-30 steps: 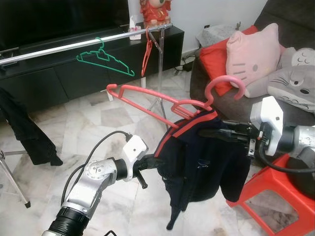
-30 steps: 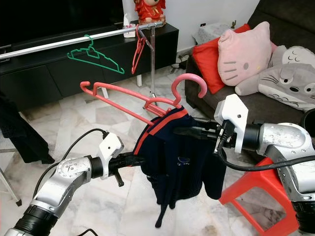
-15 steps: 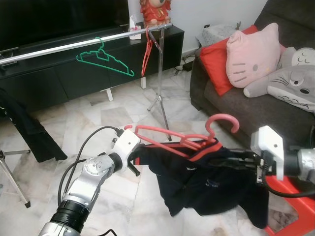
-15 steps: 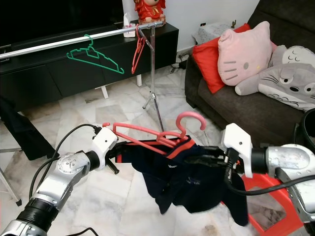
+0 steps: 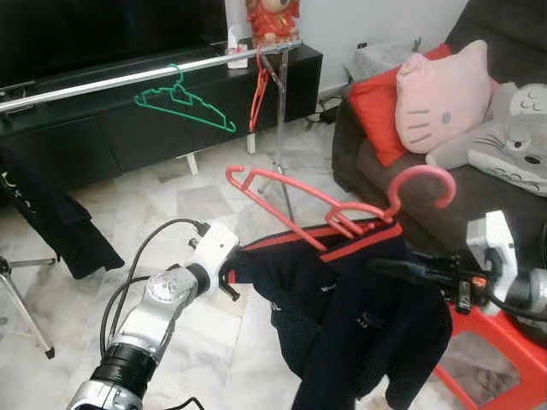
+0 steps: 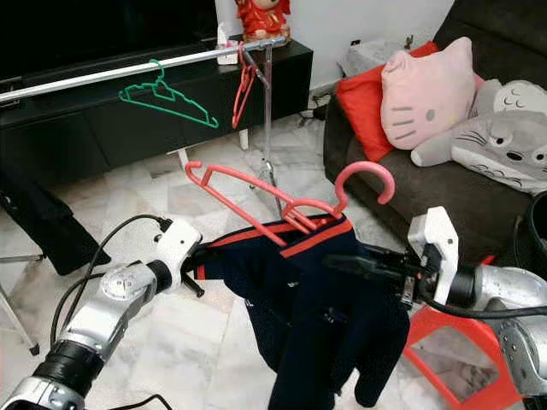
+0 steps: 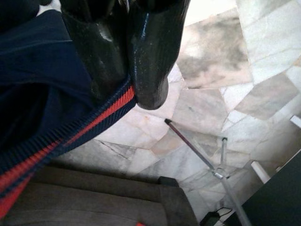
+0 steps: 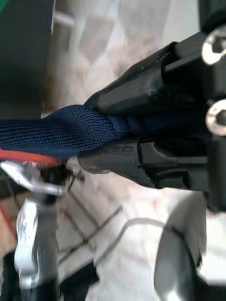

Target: Hang hanger

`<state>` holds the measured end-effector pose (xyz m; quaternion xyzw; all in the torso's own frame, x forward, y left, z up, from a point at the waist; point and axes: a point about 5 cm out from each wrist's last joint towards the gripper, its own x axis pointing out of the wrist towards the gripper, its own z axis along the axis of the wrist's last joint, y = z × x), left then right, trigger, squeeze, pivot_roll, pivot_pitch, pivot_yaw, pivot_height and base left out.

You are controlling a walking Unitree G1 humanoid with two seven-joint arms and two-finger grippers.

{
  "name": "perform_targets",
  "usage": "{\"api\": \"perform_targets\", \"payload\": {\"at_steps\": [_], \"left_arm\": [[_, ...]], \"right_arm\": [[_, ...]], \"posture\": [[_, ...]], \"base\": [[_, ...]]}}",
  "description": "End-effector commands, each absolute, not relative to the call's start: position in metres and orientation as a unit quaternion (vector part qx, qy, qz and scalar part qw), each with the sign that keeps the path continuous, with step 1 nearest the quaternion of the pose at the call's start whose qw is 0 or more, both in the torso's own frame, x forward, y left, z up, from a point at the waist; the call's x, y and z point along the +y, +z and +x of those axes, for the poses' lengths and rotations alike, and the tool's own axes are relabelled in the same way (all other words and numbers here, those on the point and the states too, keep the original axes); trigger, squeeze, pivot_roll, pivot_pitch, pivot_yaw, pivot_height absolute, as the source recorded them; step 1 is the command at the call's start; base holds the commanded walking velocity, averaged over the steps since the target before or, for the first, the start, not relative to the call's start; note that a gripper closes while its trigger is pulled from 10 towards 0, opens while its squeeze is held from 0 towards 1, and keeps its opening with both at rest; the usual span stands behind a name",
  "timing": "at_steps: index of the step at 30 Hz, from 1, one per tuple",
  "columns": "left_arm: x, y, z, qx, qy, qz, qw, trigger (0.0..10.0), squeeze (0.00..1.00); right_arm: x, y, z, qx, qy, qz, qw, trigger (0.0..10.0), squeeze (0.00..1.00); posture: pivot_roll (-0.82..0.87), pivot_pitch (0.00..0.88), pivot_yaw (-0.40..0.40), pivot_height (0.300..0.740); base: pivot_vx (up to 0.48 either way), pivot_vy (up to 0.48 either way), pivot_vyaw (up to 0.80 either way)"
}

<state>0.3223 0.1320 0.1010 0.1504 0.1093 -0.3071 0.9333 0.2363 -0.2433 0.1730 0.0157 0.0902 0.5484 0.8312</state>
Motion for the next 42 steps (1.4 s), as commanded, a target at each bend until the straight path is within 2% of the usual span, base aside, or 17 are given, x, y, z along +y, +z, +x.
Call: {"api": "perform_targets", "payload": {"at_steps": [1, 6, 7, 10, 15, 18, 22, 24, 29, 30, 33, 39, 41, 42], "left_arm": [[0.152, 0.091, 0.323, 0.148, -0.274, 0.15, 0.938, 10.0, 0.0], [0.154, 0.089, 0.322, 0.155, -0.272, 0.15, 0.938, 10.0, 0.0], [0.154, 0.089, 0.322, 0.155, -0.272, 0.15, 0.938, 10.0, 0.0], [0.154, 0.088, 0.322, 0.157, -0.275, 0.15, 0.937, 10.0, 0.0], [0.153, 0.088, 0.323, 0.158, -0.277, 0.151, 0.936, 10.0, 0.0], [0.153, 0.088, 0.324, 0.157, -0.278, 0.151, 0.935, 10.0, 0.0], [0.153, 0.089, 0.324, 0.157, -0.28, 0.152, 0.935, 10.0, 0.0], [0.153, 0.088, 0.325, 0.157, -0.28, 0.152, 0.935, 10.0, 0.0], [0.153, 0.088, 0.325, 0.159, -0.28, 0.154, 0.934, 10.0, 0.0], [0.154, 0.087, 0.325, 0.162, -0.278, 0.161, 0.933, 10.0, 0.0], [0.154, 0.085, 0.325, 0.167, -0.275, 0.165, 0.932, 10.0, 0.0], [0.155, 0.083, 0.325, 0.173, -0.274, 0.168, 0.931, 10.0, 0.0], [0.155, 0.083, 0.325, 0.173, -0.274, 0.17, 0.931, 10.0, 0.0], [0.155, 0.083, 0.325, 0.173, -0.274, 0.171, 0.93, 10.0, 0.0]], "right_arm": [[-0.251, 0.194, 0.23, 0.052, 0.568, 0.011, 0.821, 10.0, 0.0], [-0.253, 0.189, 0.213, 0.087, 0.614, 0.016, 0.785, 10.0, 0.0], [-0.253, 0.189, 0.213, 0.087, 0.614, 0.016, 0.785, 10.0, 0.0], [-0.256, 0.173, 0.201, 0.16, 0.637, -0.04, 0.753, 10.0, 0.0], [-0.262, 0.164, 0.197, 0.201, 0.634, -0.076, 0.743, 10.0, 0.0], [-0.27, 0.15, 0.19, 0.262, 0.639, -0.133, 0.711, 10.0, 0.0], [-0.275, 0.145, 0.186, 0.283, 0.639, -0.15, 0.7, 10.0, 0.0], [-0.282, 0.139, 0.186, 0.312, 0.628, -0.188, 0.688, 10.0, 0.0], [-0.292, 0.134, 0.196, 0.319, 0.585, -0.25, 0.703, 10.0, 0.0], [-0.298, 0.133, 0.206, 0.315, 0.546, -0.283, 0.723, 10.0, 0.0], [-0.303, 0.133, 0.213, 0.314, 0.512, -0.308, 0.738, 10.0, 0.0], [-0.303, 0.134, 0.221, 0.287, 0.476, -0.307, 0.773, 10.0, 0.0], [-0.301, 0.132, 0.222, 0.28, 0.472, -0.309, 0.777, 10.0, 0.0], [-0.298, 0.132, 0.223, 0.265, 0.469, -0.299, 0.788, 10.0, 0.0]], "posture": [[-0.19, 0.041, 0.017, 0.74], [-0.19, 0.041, 0.02, 0.74], [-0.19, 0.041, 0.02, 0.74], [-0.19, 0.042, 0.026, 0.74], [-0.19, 0.043, 0.028, 0.74], [-0.19, 0.045, 0.031, 0.74], [-0.19, 0.046, 0.031, 0.74], [-0.19, 0.046, 0.031, 0.74], [-0.19, 0.051, 0.031, 0.74], [-0.19, 0.052, 0.03, 0.74], [-0.19, 0.053, 0.029, 0.74], [-0.19, 0.053, 0.028, 0.74], [-0.19, 0.053, 0.028, 0.74], [-0.19, 0.054, 0.03, 0.74]], "base": [[0.0, 0.0, 0.0], [0.0, 0.0, 0.0], [0.0, 0.0, 0.0], [0.0, 0.0, 0.0], [0.0, 0.0, 0.0], [0.0, 0.0, 0.0], [0.0, 0.0, 0.0], [0.0, 0.0, 0.0], [0.0, 0.0, 0.0], [0.0, 0.0, 0.0], [0.0, 0.0, 0.0], [0.0, 0.0, 0.0], [0.0, 0.0, 0.0], [0.0, 0.0, 0.0]]}}
